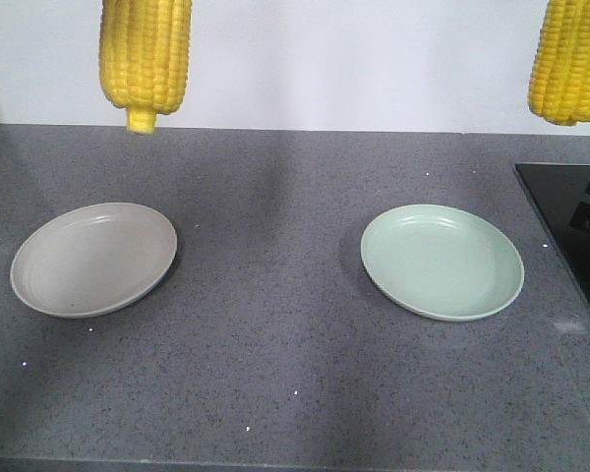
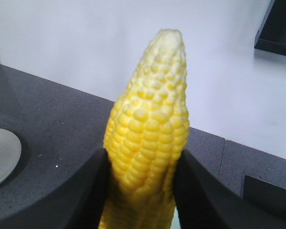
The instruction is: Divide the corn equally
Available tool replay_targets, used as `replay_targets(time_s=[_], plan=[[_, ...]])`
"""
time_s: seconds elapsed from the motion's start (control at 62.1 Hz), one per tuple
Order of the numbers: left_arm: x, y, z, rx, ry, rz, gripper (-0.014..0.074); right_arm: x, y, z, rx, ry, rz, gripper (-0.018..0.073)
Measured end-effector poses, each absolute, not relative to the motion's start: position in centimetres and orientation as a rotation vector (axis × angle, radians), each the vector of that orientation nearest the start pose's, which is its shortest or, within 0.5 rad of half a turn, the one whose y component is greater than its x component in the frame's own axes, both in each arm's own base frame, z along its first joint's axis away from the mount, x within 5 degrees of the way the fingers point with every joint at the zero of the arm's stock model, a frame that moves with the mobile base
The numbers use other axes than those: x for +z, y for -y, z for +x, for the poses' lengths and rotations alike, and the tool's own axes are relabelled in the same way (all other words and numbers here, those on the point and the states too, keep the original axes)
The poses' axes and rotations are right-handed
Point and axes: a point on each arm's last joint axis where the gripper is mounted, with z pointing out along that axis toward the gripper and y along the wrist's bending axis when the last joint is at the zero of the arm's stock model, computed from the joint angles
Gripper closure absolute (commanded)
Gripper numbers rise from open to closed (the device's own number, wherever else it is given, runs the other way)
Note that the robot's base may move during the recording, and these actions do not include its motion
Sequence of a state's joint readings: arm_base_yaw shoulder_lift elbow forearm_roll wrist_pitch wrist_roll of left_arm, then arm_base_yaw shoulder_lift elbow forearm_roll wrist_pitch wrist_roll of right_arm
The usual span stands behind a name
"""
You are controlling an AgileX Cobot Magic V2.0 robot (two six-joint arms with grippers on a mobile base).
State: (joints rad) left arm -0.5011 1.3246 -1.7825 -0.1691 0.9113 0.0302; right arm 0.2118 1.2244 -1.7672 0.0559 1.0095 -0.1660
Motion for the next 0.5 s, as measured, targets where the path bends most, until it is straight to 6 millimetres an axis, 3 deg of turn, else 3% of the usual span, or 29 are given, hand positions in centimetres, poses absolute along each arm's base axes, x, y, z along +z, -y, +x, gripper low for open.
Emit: replay_targets(time_s=[0.499], plan=[[52.33, 13.36, 21.87, -0.51, -1.895, 0.504, 0.0603, 53.36, -4.93, 20.88, 0.096, -1.915, -0.368, 0.0564]])
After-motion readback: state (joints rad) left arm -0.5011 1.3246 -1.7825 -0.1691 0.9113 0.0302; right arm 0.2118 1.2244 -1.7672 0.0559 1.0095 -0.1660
